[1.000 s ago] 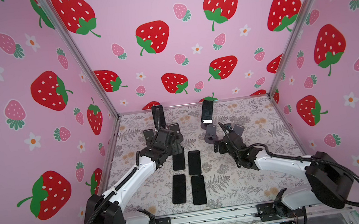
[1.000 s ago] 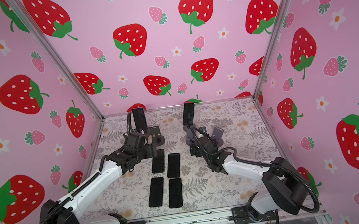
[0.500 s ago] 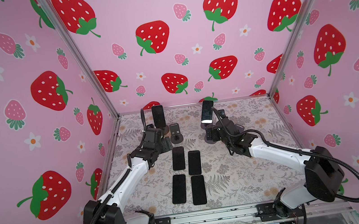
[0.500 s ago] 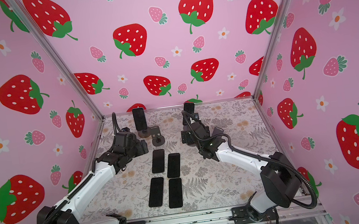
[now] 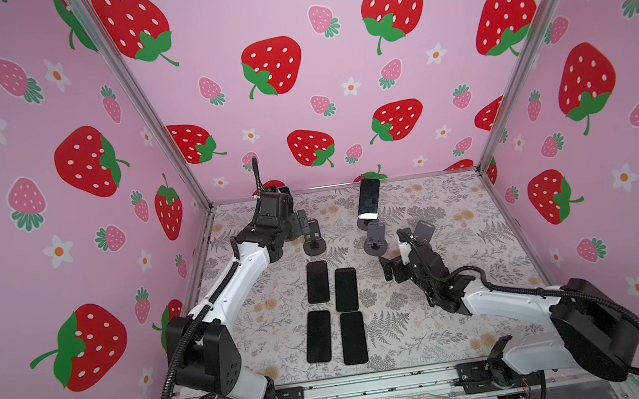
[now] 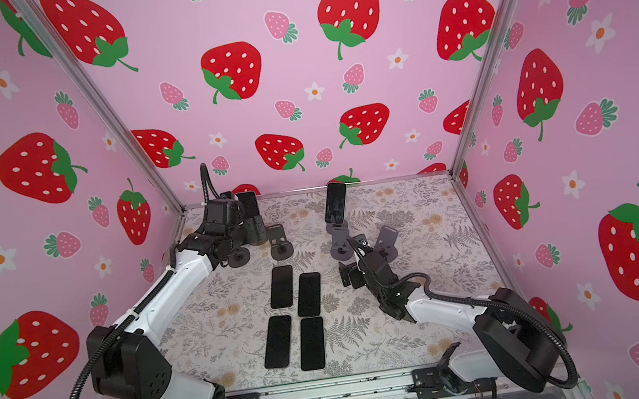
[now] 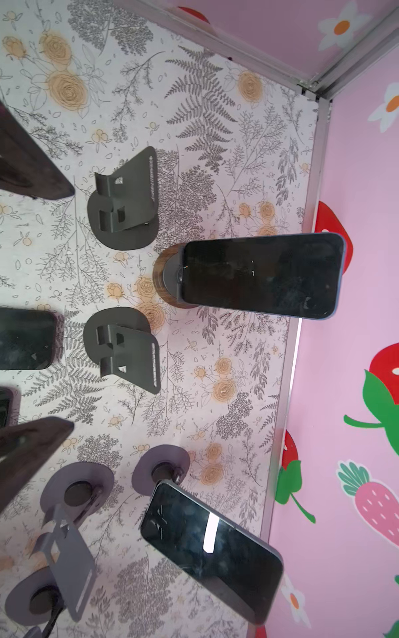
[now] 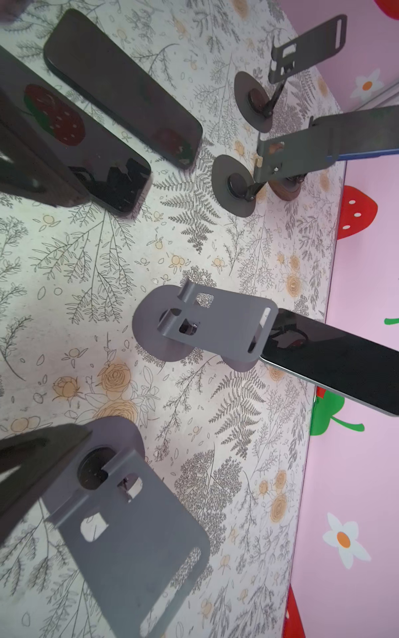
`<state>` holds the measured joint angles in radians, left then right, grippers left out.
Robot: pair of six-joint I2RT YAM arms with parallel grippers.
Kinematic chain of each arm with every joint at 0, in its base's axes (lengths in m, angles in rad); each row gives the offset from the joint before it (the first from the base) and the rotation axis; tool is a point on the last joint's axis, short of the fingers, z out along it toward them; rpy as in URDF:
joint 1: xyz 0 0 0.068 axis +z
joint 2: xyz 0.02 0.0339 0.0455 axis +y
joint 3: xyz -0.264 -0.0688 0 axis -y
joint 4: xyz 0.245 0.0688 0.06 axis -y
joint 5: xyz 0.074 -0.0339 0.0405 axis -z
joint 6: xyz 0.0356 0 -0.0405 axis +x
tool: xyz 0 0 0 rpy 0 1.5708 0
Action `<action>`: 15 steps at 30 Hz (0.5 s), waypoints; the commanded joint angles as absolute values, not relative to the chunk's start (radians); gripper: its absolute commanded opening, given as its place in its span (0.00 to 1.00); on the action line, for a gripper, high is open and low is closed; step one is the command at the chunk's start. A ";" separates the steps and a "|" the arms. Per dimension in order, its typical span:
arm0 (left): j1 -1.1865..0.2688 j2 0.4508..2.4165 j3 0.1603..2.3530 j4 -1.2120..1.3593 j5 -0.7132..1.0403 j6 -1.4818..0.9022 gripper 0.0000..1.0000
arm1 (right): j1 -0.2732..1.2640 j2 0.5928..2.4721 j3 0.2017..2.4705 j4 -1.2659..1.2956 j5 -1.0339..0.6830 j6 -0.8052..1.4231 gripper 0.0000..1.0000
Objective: Remove the phone from the phone stand
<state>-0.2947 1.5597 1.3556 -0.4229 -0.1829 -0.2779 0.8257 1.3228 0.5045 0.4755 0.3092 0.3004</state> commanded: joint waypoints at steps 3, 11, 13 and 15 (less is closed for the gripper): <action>-0.257 1.638 1.469 -0.363 -0.178 -0.165 0.99 | 0.845 1.292 0.412 0.684 0.221 0.233 1.00; -0.192 1.800 1.618 -0.315 -0.026 -0.130 1.00 | 0.854 1.318 0.369 0.735 0.255 0.220 1.00; -0.185 1.843 1.667 -0.316 -0.041 -0.104 1.00 | 0.856 1.318 0.389 0.708 0.253 0.218 1.00; -0.184 1.880 1.712 -0.311 -0.078 -0.083 1.00 | 0.860 1.317 0.391 0.712 0.256 0.212 1.00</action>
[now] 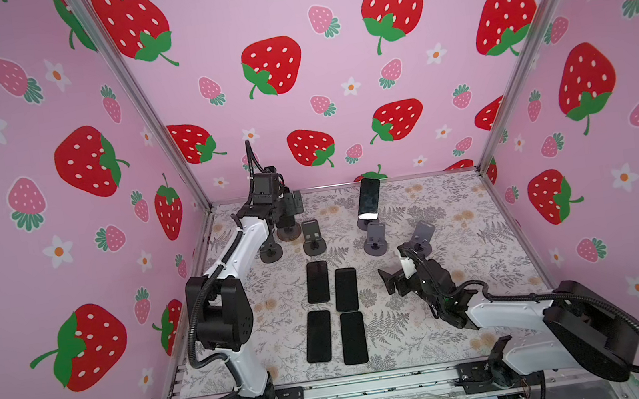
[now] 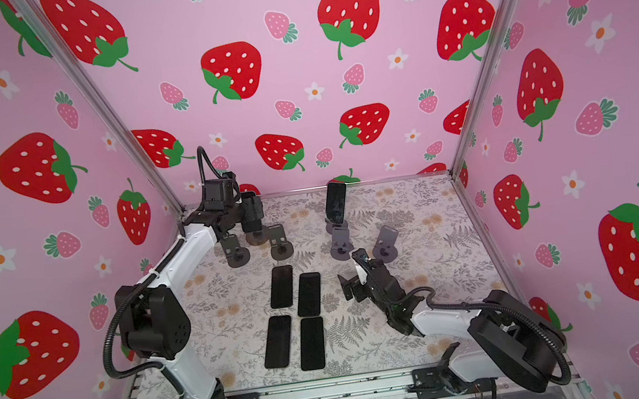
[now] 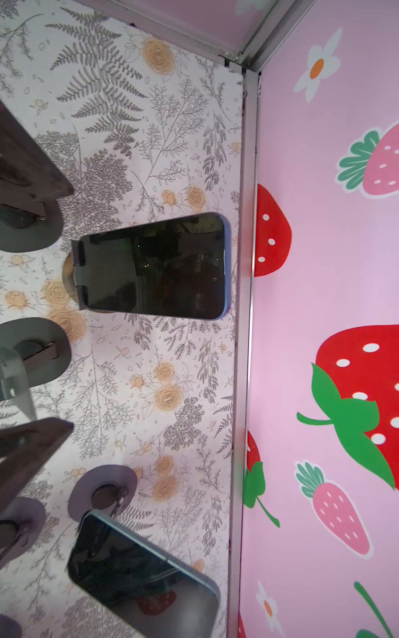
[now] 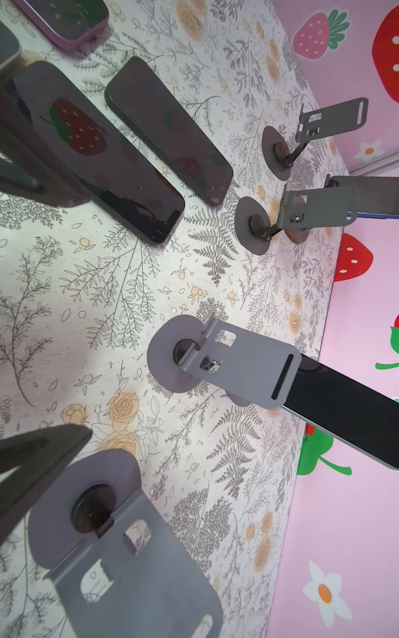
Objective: Remove the phone from the phone stand
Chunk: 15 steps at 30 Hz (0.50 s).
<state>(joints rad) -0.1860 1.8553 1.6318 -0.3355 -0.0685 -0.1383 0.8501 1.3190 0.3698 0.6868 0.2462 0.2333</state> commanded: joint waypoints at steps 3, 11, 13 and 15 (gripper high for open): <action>-0.184 1.936 1.776 -0.306 -0.109 -0.065 1.00 | 0.861 1.333 0.400 0.696 0.285 0.214 1.00; -0.183 2.019 1.849 -0.265 -0.176 -0.038 0.99 | 0.871 1.340 0.413 0.677 0.307 0.215 1.00; -0.179 2.032 1.854 -0.255 -0.192 -0.034 0.99 | 0.873 1.339 0.414 0.678 0.308 0.215 1.00; -0.174 2.040 1.858 -0.254 -0.207 -0.032 0.99 | 0.876 1.344 0.411 0.682 0.310 0.215 1.00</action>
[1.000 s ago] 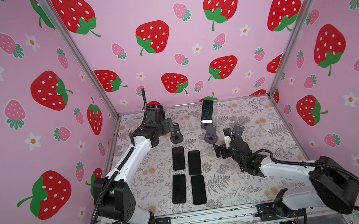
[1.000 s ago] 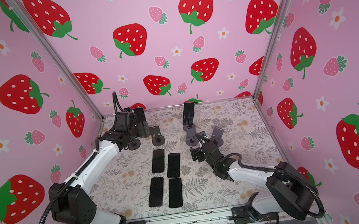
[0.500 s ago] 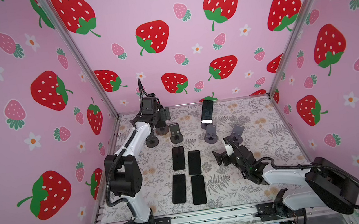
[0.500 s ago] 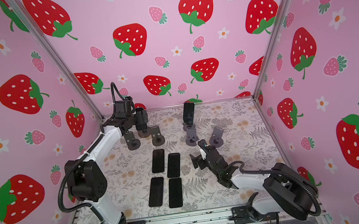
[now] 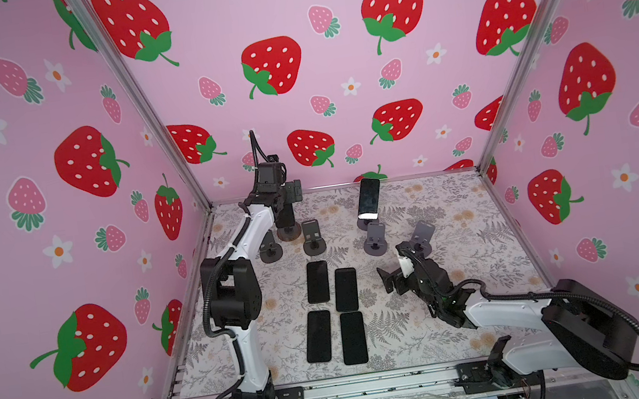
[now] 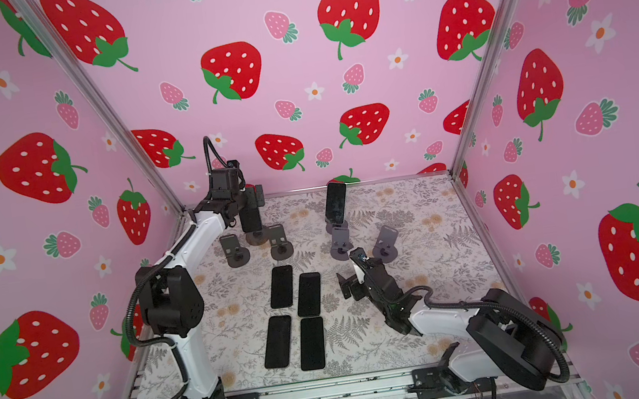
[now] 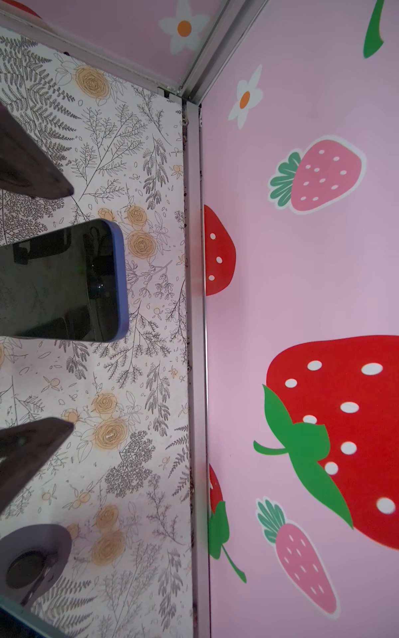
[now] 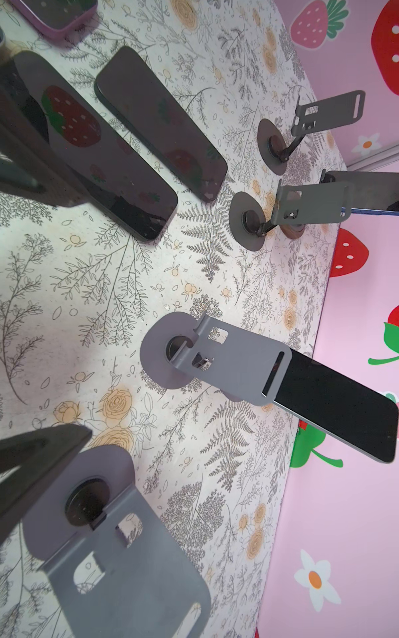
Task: Remove the phone from the phone stand
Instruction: 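Close the left gripper on the black phone and lift it off its stand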
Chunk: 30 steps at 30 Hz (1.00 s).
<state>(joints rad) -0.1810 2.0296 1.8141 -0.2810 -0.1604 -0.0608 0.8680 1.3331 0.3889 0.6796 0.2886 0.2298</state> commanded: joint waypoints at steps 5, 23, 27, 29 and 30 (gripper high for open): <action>-0.160 2.061 1.864 -0.247 -0.173 -0.046 0.99 | 0.882 1.360 0.429 0.670 0.313 0.213 1.00; -0.136 2.190 1.963 -0.310 -0.115 -0.080 0.96 | 0.893 1.394 0.444 0.657 0.348 0.201 1.00; -0.135 2.199 1.964 -0.316 -0.055 -0.057 0.91 | 0.894 1.393 0.444 0.657 0.351 0.201 1.00; -0.131 2.211 1.982 -0.336 -0.041 -0.059 0.88 | 0.895 1.396 0.445 0.657 0.351 0.201 1.00; -0.130 2.220 1.995 -0.349 -0.038 -0.062 0.87 | 0.895 1.397 0.447 0.656 0.351 0.200 1.00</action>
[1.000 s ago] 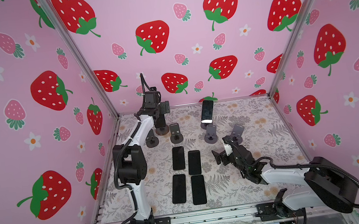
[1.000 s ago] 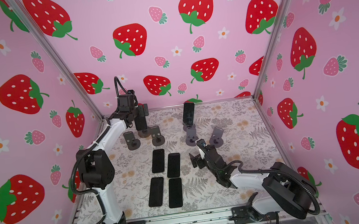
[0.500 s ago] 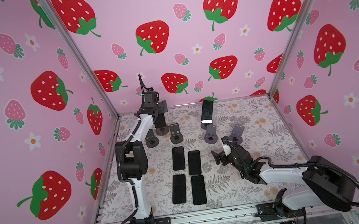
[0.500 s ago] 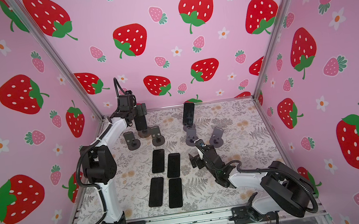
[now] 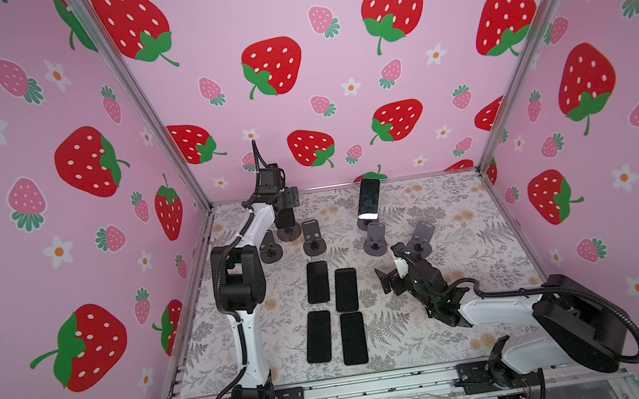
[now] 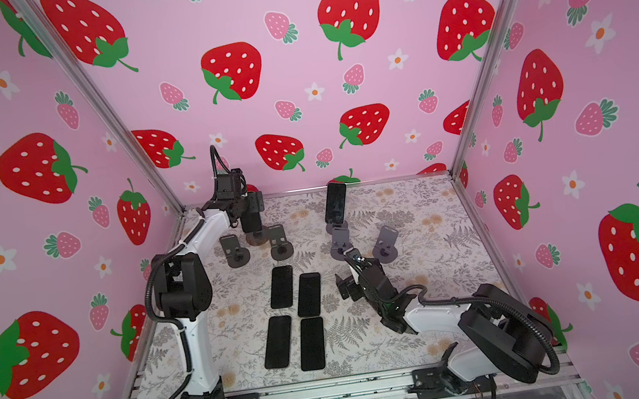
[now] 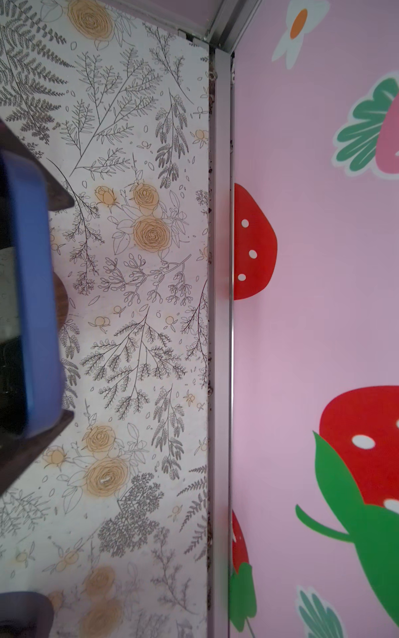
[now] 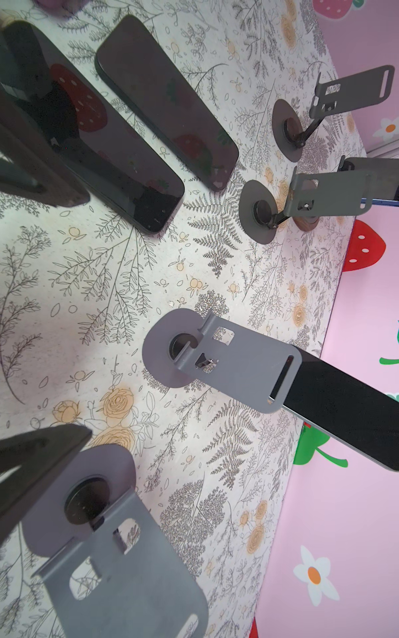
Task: Remove the phone from the phone stand
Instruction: 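Close the left gripper on the black phone and lift it off its stand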
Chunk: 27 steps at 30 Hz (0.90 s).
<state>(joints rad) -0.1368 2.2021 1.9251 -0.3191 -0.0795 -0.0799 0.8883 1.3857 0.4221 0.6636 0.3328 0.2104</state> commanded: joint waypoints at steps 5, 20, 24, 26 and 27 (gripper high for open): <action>-0.129 2.231 2.017 -0.375 -0.070 -0.078 0.80 | 0.896 1.394 0.447 0.654 0.354 0.200 1.00; -0.130 2.182 1.991 -0.392 -0.114 -0.052 0.73 | 0.902 1.404 0.458 0.642 0.371 0.201 1.00; -0.129 2.162 1.991 -0.400 -0.099 -0.061 0.71 | 0.904 1.406 0.459 0.643 0.380 0.200 1.00; -0.129 2.149 1.988 -0.399 -0.089 -0.058 0.70 | 0.904 1.413 0.460 0.639 0.386 0.199 1.00; -0.130 2.143 1.989 -0.401 -0.089 -0.057 0.70 | 0.905 1.415 0.464 0.636 0.385 0.201 1.00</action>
<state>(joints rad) -0.1318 2.2032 1.9759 -0.3714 -0.0872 -0.0753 0.8951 1.3998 0.4393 0.6453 0.3622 0.2077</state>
